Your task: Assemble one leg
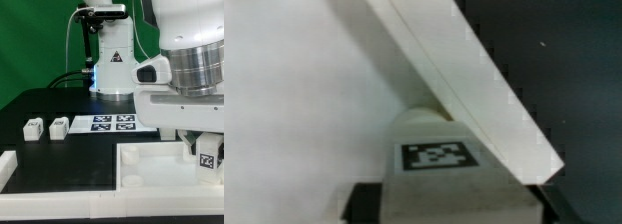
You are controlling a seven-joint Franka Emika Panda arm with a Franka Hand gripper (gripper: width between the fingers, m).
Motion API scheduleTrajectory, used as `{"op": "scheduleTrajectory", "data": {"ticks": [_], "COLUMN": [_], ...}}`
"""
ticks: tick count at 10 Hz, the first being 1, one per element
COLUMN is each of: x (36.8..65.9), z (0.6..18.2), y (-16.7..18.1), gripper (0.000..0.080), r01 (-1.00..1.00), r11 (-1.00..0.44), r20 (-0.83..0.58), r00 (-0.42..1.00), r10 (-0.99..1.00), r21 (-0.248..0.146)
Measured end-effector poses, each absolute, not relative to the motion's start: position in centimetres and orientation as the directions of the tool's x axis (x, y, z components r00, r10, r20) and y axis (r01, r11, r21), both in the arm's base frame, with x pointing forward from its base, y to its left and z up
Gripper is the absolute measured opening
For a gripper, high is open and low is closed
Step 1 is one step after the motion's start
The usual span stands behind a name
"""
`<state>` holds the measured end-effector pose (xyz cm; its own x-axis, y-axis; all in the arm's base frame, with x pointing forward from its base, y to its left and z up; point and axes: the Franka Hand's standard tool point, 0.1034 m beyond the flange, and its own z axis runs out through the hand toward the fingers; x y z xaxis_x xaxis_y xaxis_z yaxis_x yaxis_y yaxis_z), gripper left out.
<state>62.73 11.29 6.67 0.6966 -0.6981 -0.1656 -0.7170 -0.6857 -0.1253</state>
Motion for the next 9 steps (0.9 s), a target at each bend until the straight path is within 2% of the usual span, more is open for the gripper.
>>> {"op": "scheduleTrajectory", "data": {"ticks": [1,4,7,8,9], "x": [62.78,63.01,62.92,62.91,62.91], "z": [6.65,6.61,6.54,6.51,6.5], "y": [11.19,10.77,10.8,10.8,10.77], "gripper": [0.0298,0.0298,0.0298,0.0475,0.0589], "r01": [-0.783,-0.962,-0.944,-0.941,-0.897], "r11": [-0.611,-0.262,-0.319,-0.325,-0.427], "r20": [-0.184,-0.261,-0.256,-0.255,-0.242], "r00": [0.621,0.272,0.331,0.337,0.442], "r10": [-0.762,-0.926,-0.908,-0.906,-0.864], "r21": [-0.118,-0.071,-0.088,-0.089,-0.116]}}
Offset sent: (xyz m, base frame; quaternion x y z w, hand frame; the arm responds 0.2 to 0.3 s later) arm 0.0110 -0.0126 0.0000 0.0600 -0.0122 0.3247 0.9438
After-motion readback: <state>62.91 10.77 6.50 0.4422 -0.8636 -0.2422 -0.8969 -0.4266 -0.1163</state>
